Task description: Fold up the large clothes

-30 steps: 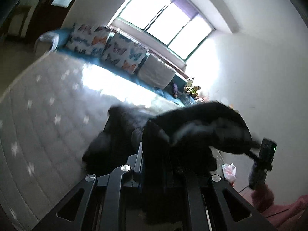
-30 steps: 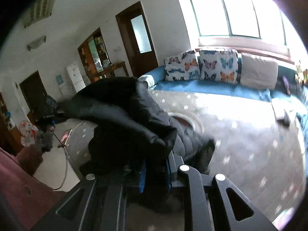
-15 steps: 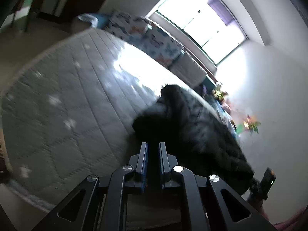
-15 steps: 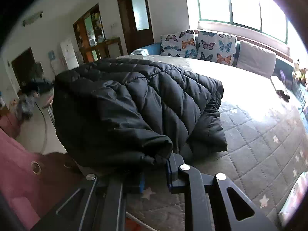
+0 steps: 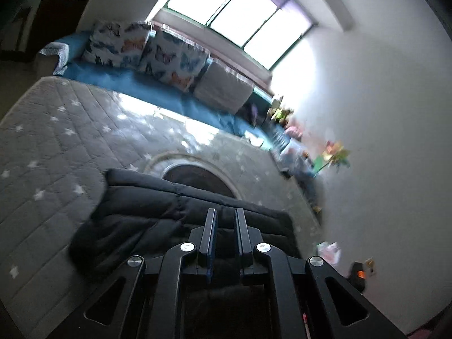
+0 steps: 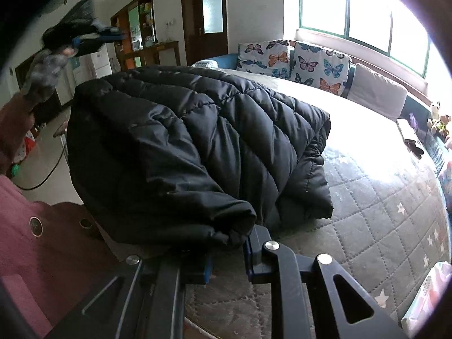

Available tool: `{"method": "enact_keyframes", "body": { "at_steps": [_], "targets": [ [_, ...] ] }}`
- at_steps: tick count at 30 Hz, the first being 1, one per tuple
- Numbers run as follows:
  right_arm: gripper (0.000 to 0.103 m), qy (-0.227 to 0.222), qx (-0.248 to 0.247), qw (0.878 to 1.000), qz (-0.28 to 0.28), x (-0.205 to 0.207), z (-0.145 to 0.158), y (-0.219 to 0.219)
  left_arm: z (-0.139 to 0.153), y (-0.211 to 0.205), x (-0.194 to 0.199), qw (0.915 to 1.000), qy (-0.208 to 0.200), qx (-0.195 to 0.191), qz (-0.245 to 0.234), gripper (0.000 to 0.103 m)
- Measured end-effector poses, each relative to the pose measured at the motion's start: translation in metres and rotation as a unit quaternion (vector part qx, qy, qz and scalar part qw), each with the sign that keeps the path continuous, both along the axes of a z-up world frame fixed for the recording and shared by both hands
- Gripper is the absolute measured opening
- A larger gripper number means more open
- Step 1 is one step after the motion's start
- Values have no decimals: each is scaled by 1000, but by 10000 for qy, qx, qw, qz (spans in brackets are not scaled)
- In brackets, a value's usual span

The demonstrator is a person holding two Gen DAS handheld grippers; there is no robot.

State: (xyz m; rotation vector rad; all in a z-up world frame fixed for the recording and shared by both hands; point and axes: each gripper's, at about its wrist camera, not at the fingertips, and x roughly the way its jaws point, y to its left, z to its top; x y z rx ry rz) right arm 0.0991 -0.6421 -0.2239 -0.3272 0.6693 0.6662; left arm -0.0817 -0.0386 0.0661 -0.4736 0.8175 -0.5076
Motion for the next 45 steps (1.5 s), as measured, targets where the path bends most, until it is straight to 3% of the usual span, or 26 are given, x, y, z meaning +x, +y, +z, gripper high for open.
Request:
{"method": "enact_keyframes", "body": {
  "at_steps": [7, 11, 15, 20, 25, 27, 29, 33, 39, 45],
  "targets": [
    [22, -128, -184, 9997, -16, -9, 1, 7, -79, -48, 62, 9947, 900, 447, -235, 13],
    [27, -358, -301, 9989, -49, -22, 11, 10, -115, -47, 64, 9941, 979, 358, -300, 13],
    [40, -441, -668, 9966, -214, -41, 24, 6, -129, -53, 77, 9944, 898, 423, -373, 13],
    [40, -297, -457, 9968, -577, -64, 48, -17, -132, -55, 71, 9940, 801, 560, -481, 13],
    [44, -493, -313, 9933, -996, -76, 90, -22, -137, -53, 74, 9941, 787, 459, -587, 13],
    [59, -596, -212, 9932, -973, -68, 105, -9, -135, -51, 70, 9941, 754, 448, -641, 13],
    [63, -642, -208, 9936, -906, -52, 115, 10, -135, -51, 71, 9942, 711, 456, -667, 13],
    [63, -584, -170, 9949, -802, -11, 120, 57, -135, -53, 71, 9947, 589, 496, -687, 13],
    [63, 240, 81, 9955, -910, 65, 108, 119, -130, -52, 67, 9945, 561, 526, -717, 13],
    [63, 758, -134, 9908, -1112, 119, 86, 159, -130, -52, 67, 9940, 556, 556, -756, 13]
  ]
}}
